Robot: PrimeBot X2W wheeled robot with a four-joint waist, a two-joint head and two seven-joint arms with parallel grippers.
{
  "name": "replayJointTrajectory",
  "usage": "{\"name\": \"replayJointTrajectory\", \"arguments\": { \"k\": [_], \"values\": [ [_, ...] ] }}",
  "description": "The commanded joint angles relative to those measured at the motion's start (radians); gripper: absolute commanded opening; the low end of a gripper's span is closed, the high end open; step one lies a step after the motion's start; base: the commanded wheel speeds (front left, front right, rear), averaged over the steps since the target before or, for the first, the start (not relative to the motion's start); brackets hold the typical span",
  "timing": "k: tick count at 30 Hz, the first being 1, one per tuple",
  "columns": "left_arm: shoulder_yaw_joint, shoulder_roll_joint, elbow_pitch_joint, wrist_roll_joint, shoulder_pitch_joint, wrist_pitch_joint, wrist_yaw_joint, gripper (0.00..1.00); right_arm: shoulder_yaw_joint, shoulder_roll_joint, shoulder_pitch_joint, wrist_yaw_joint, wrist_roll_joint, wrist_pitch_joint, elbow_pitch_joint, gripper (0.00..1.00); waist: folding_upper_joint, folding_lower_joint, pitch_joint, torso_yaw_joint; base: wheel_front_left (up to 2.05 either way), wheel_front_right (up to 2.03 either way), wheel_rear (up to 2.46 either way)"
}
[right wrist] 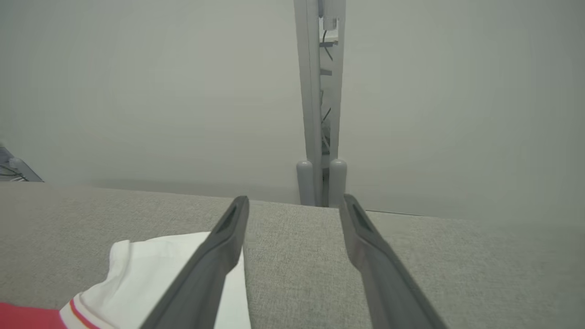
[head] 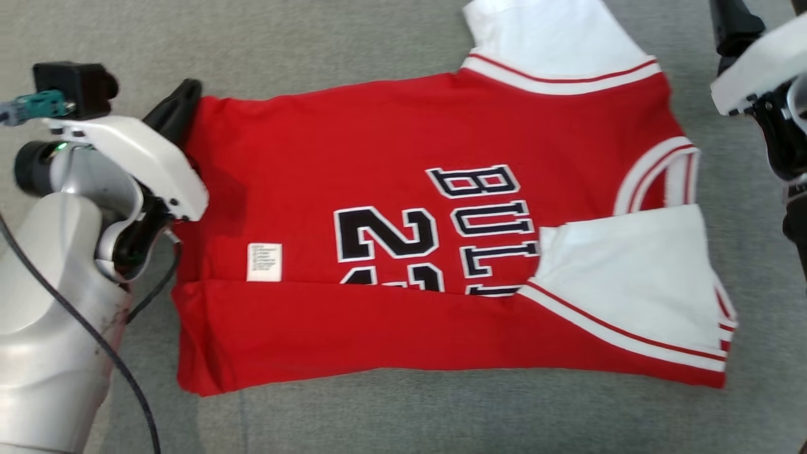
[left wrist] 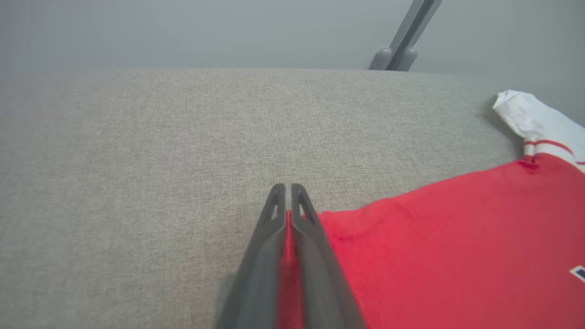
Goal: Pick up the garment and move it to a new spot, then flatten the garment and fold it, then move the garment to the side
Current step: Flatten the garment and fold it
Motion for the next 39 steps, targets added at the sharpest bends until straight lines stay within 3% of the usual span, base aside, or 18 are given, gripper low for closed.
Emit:
{"name": "replayJointTrajectory", "arguments": {
  "k": [1,10,16,17,18,19,31,39],
  "values": [
    [-0.008,-0.009,-0.01,0.008,-0.021,-0.008,-0.004,0.0,0.031,-0.013,-0.039,0.0,0.013,0.019,0.046,1.0,0.0,0.0,0.033,0.049,0.0,0.0,0.0],
    [-0.069,-0.085,-0.025,0.025,-0.074,-0.03,-0.024,0.0,0.239,-0.047,-0.223,0.0,0.092,0.127,0.25,1.0,0.0,0.0,0.082,0.139,0.0,0.0,0.0],
    [-0.09,-0.116,-0.006,0.025,-0.101,-0.054,-0.035,0.0,0.323,-0.045,-0.291,0.0,0.161,0.212,0.355,1.0,0.0,0.0,0.101,0.165,0.0,0.0,0.0],
    [-0.091,-0.119,-0.002,0.024,-0.108,-0.06,-0.035,0.0,0.336,-0.051,-0.301,0.0,0.165,0.215,0.363,0.48,0.0,0.0,0.103,0.169,0.0,0.0,0.0],
    [-0.091,-0.119,0.002,0.023,-0.113,-0.063,-0.037,0.0,0.343,-0.056,-0.301,0.0,0.176,0.22,0.374,0.33,0.0,0.0,0.105,0.171,0.0,0.0,0.0],
    [-0.091,-0.12,0.007,0.022,-0.114,-0.069,-0.039,0.0,0.351,-0.057,-0.3,0.0,0.188,0.213,0.375,0.0,0.0,0.0,0.106,0.172,0.0,0.0,0.0],
    [-0.057,-0.079,-0.004,0.001,-0.094,-0.118,-0.035,0.0,0.406,-0.132,-0.296,0.0,0.373,0.117,0.22,0.0,0.0,0.0,0.075,0.135,0.0,0.0,0.0],
    [-0.007,-0.016,-0.127,-0.039,-0.016,-0.107,-0.005,0.0,0.434,-0.252,-0.194,0.0,0.495,0.087,-0.007,0.0,0.0,0.0,0.037,0.087,0.0,0.0,0.0]
  ]
}}
